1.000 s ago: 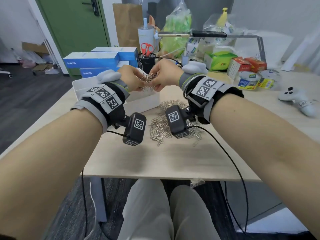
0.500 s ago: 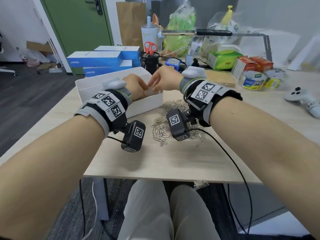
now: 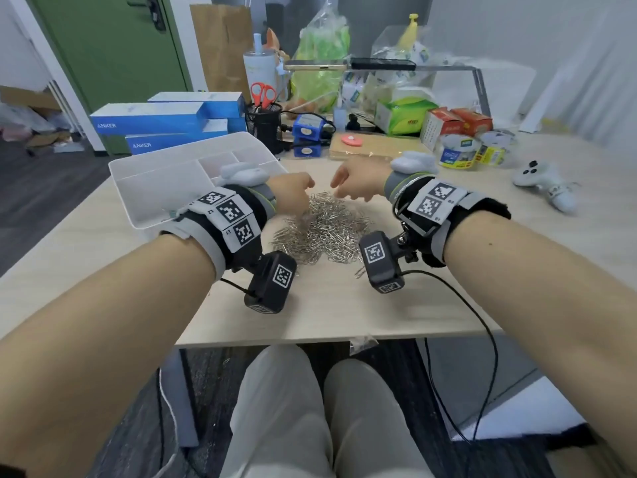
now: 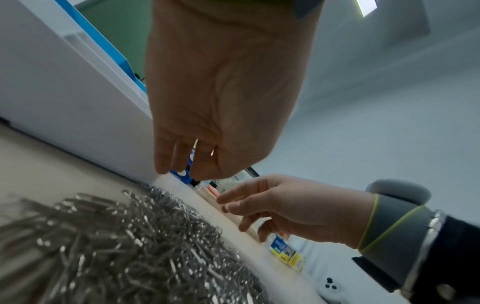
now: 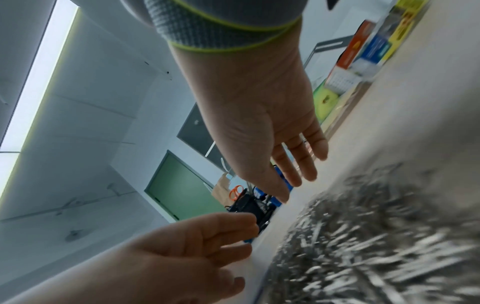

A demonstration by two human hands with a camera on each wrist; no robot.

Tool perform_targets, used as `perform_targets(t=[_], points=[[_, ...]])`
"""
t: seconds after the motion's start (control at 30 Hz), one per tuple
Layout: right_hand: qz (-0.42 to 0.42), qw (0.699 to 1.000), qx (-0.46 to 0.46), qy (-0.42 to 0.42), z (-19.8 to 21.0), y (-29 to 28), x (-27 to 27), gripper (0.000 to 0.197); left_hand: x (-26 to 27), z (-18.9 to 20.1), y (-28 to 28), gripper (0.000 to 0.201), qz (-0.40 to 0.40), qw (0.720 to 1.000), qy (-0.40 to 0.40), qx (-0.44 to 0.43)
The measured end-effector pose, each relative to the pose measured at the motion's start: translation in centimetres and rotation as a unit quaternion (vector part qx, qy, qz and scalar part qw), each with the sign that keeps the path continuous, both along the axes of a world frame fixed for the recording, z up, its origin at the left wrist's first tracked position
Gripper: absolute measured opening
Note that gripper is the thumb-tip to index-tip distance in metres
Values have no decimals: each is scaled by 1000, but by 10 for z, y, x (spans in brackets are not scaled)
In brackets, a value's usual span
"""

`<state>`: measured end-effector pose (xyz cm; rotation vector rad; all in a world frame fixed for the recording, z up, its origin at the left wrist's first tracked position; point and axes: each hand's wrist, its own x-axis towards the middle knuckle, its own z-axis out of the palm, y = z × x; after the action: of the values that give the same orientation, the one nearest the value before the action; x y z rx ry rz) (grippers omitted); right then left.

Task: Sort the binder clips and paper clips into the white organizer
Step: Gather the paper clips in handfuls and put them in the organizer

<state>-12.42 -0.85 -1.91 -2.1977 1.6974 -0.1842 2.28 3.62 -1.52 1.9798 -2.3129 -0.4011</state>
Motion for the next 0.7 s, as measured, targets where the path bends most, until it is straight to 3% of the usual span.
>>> perform_targets(t=[0.1, 0.23, 0.47, 0.7], points=[[-6, 999, 32, 3, -11, 5, -11, 44, -9, -11, 0, 49, -17, 996, -84, 24], [19, 998, 41, 33, -20, 19, -18, 54, -18, -14, 4, 45, -21, 989, -137, 47], [87, 994, 46, 42, -18, 43, -14, 59, -5, -8, 10, 55, -75, 987, -95, 102], [77, 990, 71, 97, -11, 56, -16, 101, 12, -4, 19, 95, -6, 984, -64, 163]])
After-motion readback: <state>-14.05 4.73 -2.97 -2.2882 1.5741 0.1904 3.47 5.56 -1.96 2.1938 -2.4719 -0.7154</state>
